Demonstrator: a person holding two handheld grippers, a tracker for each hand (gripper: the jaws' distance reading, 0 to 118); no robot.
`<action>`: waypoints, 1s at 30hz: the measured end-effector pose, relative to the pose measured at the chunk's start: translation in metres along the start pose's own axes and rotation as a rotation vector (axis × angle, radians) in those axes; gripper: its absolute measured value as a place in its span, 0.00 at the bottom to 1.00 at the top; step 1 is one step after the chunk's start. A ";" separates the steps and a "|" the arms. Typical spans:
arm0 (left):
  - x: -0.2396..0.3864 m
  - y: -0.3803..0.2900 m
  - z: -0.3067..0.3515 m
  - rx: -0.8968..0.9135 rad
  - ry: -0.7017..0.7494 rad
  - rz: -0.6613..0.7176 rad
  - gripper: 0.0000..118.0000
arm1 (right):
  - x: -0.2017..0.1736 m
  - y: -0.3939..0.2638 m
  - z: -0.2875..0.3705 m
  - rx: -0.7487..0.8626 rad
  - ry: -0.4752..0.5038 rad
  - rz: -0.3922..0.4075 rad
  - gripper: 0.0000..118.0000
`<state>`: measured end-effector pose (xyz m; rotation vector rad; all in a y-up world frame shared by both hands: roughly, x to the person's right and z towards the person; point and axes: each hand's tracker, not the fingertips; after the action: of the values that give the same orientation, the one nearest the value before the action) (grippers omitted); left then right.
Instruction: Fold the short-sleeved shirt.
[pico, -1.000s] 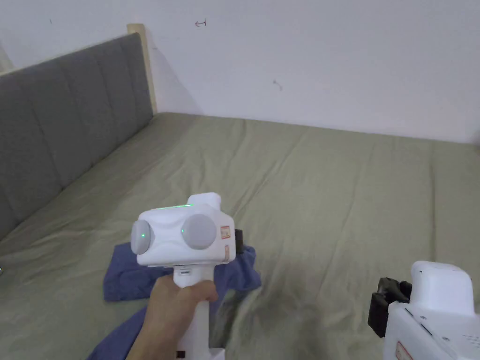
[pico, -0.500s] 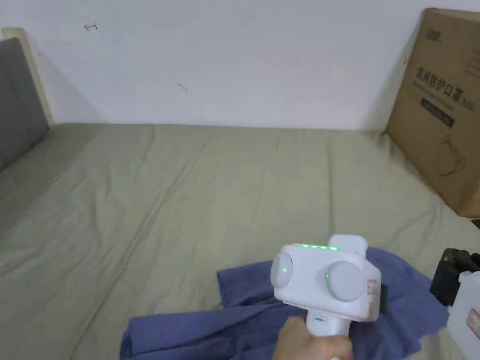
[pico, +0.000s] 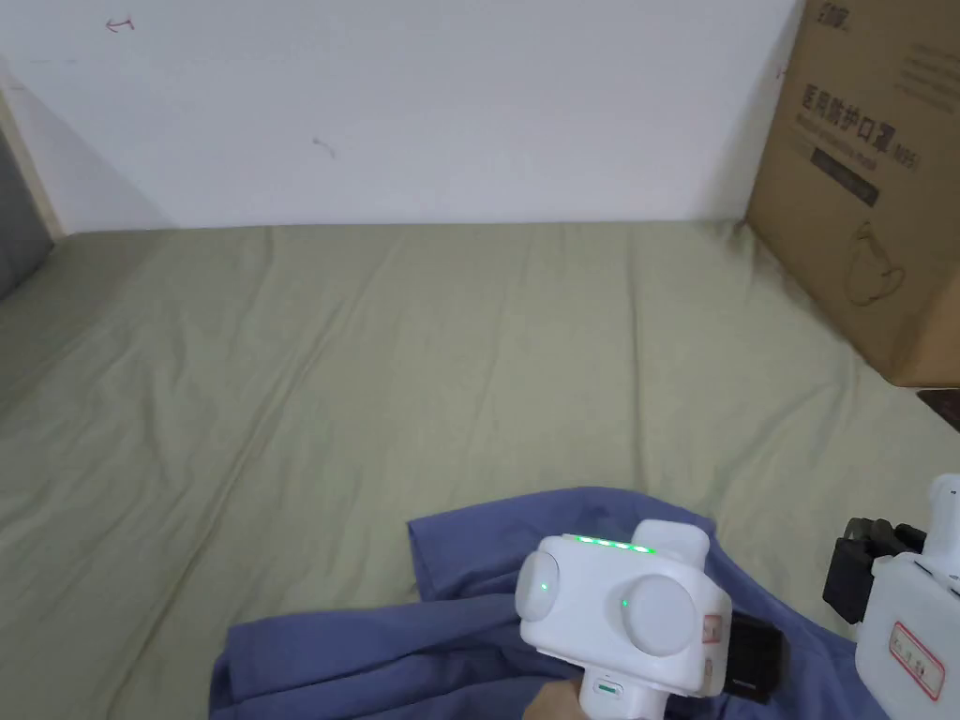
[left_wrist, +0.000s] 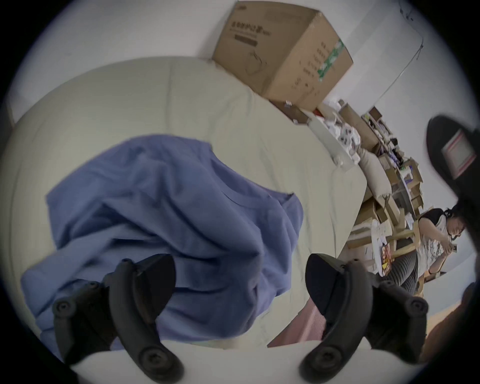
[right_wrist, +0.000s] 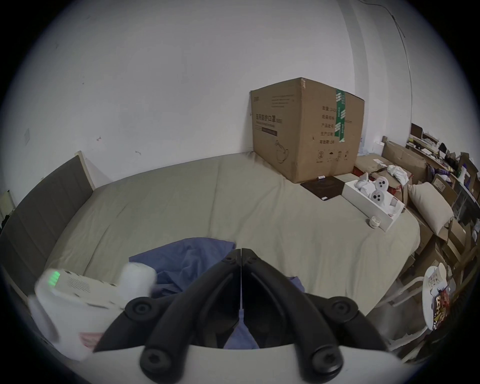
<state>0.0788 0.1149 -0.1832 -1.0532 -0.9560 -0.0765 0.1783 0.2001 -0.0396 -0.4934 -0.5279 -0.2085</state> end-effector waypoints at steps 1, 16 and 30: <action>-0.007 0.000 0.012 0.032 0.010 0.015 0.73 | -0.003 0.000 0.001 0.004 0.008 0.006 0.01; -0.192 -0.073 0.132 0.218 0.340 0.386 0.48 | -0.076 -0.025 -0.016 -0.091 0.141 0.119 0.01; -0.309 -0.070 0.097 -0.012 0.522 0.600 0.46 | -0.093 -0.049 -0.046 -0.221 0.127 0.250 0.01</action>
<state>-0.2051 0.0370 -0.3353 -1.2134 -0.1512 0.1351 0.1038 0.1408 -0.1035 -0.7509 -0.3167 -0.0578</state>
